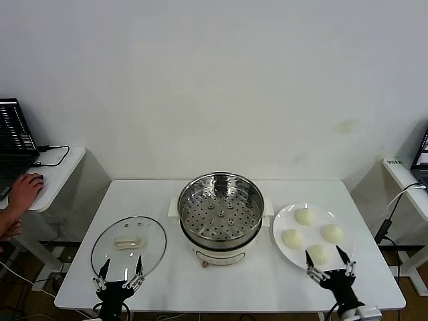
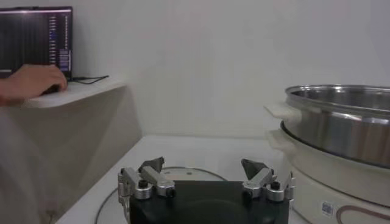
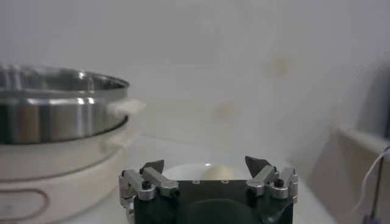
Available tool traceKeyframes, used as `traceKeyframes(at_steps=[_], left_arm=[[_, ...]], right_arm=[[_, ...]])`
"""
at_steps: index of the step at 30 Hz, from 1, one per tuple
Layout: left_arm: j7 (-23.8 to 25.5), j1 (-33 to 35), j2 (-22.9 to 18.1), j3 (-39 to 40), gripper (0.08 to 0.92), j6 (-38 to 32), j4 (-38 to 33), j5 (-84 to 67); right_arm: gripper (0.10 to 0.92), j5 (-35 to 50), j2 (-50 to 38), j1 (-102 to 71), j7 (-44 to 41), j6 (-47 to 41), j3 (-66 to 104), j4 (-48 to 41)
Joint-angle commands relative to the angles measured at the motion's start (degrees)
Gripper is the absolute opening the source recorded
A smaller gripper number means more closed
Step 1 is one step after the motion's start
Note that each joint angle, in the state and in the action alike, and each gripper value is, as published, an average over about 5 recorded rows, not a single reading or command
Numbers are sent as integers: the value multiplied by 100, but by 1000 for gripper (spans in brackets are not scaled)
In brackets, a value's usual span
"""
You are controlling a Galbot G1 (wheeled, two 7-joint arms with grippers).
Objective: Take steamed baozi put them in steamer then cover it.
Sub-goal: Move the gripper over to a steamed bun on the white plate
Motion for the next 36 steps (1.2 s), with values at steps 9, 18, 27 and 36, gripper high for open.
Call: traceKeyframes(at_steps=[9,18,27,36], left_arm=[[161,-80,-23,48,823,26,-101,592],[155,-66,-55,103,823,22,-115,761],[153,-88,-38,111,823,28,-71,805],[137,-120,-24,15,823,16,-48,767]], right_arm=[[823,-2328,-3501,2149,-1847,-576,-50,-1413],[823,-1209,-4718,5618,-3240,-741,-3634,-3004],[823,-654,-4482,8164,-4827,-453,-6682,-4057],[823,-880,-3230,9170,-5319,-16,-7852,-5366]])
